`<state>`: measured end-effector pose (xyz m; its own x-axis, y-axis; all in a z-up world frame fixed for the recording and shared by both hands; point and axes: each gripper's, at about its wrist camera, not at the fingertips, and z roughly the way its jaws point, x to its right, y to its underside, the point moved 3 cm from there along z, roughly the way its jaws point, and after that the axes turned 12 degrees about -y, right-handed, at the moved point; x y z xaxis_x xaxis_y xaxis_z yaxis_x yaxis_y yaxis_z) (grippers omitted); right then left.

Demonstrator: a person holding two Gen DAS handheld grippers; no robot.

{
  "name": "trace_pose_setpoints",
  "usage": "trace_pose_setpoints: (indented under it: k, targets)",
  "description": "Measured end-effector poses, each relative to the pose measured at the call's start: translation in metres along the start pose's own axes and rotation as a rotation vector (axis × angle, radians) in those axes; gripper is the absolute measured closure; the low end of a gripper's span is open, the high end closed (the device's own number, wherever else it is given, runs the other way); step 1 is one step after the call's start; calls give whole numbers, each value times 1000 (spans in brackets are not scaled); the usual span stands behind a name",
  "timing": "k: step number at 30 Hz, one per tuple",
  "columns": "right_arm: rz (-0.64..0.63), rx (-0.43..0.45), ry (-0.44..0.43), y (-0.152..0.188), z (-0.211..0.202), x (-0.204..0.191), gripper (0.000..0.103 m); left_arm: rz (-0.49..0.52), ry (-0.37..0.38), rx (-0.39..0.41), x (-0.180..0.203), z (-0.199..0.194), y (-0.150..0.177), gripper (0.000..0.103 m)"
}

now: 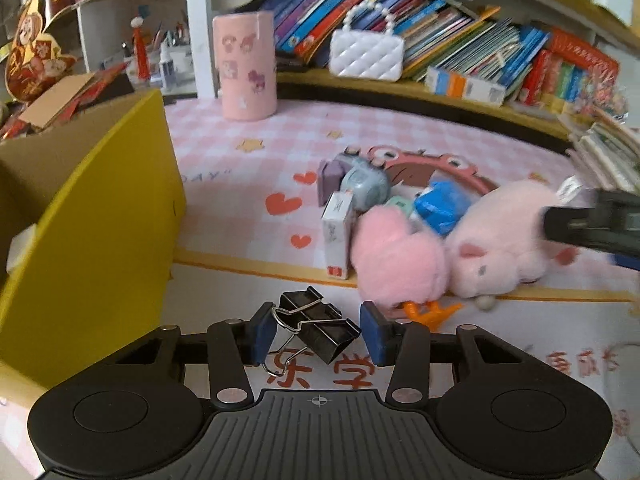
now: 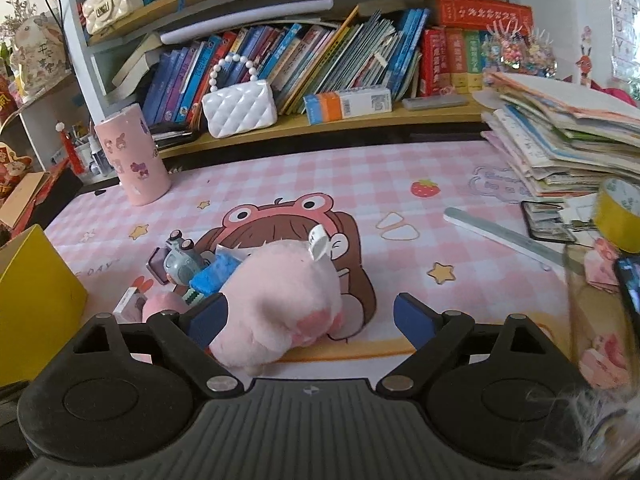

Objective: Organize objects
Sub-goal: 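Lower the left gripper onto the black binder clip and grasp it, then grasp the pink pig plush with the right gripper while the left holds the clip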

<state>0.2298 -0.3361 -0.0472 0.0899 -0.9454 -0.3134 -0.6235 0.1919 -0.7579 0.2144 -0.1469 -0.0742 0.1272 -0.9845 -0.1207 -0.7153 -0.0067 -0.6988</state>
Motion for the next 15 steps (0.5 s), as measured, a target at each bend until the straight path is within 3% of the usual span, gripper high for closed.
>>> trace_pose_setpoints:
  k: [8, 9, 11, 15]
  targets:
    - [21, -28, -14, -4, 38, 1, 15, -18, 53, 18, -14, -38, 0, 59]
    - [22, -32, -26, -4, 41, 1, 17, -17, 58, 20, -14, -41, 0, 59]
    - [23, -37, -62, -4, 44, -1, 40, -16, 70, 22, -16, -46, 1, 59]
    - [12, -9, -68, -7, 30, -3, 53, -23, 93, 29, -20, -54, 1, 59]
